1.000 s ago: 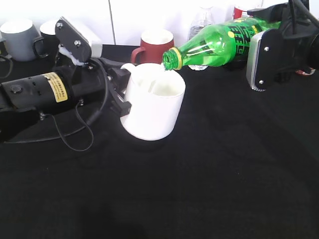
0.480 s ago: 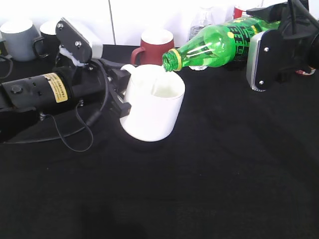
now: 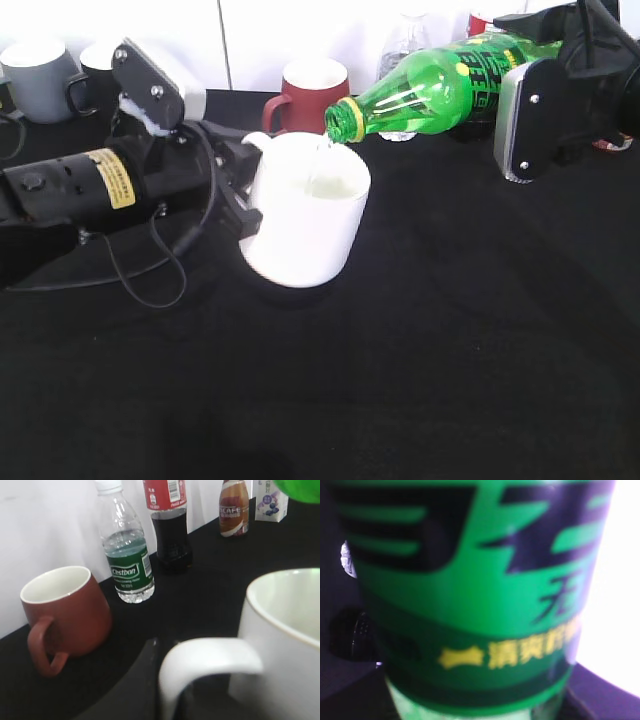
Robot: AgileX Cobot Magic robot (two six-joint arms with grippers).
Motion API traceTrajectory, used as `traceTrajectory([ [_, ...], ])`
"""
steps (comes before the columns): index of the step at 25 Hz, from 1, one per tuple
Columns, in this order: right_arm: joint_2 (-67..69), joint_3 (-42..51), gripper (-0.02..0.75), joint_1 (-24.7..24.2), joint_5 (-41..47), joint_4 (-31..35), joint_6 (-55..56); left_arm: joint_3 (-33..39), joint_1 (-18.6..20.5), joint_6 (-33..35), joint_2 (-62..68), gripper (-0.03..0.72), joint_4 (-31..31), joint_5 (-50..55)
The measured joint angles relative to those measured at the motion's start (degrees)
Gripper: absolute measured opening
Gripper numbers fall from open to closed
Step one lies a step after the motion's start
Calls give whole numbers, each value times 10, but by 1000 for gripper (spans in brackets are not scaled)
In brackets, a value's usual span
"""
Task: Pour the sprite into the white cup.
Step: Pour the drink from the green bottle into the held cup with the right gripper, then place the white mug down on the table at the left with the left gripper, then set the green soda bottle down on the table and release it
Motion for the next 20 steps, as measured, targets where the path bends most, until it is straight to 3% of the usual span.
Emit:
traceTrajectory([
  [8,0,0,386,0,0,0,2,1,0,1,0,39,0,1],
  [12,0,0,386,0,-2,-10,80,1,0,2,0,39,0,1],
  [16,0,0,386,0,-18,-31,257,1,0,2,0,39,0,-4],
  [20,0,0,386,0,-18,-11,640,1,-1,2,0,39,-36,-30],
])
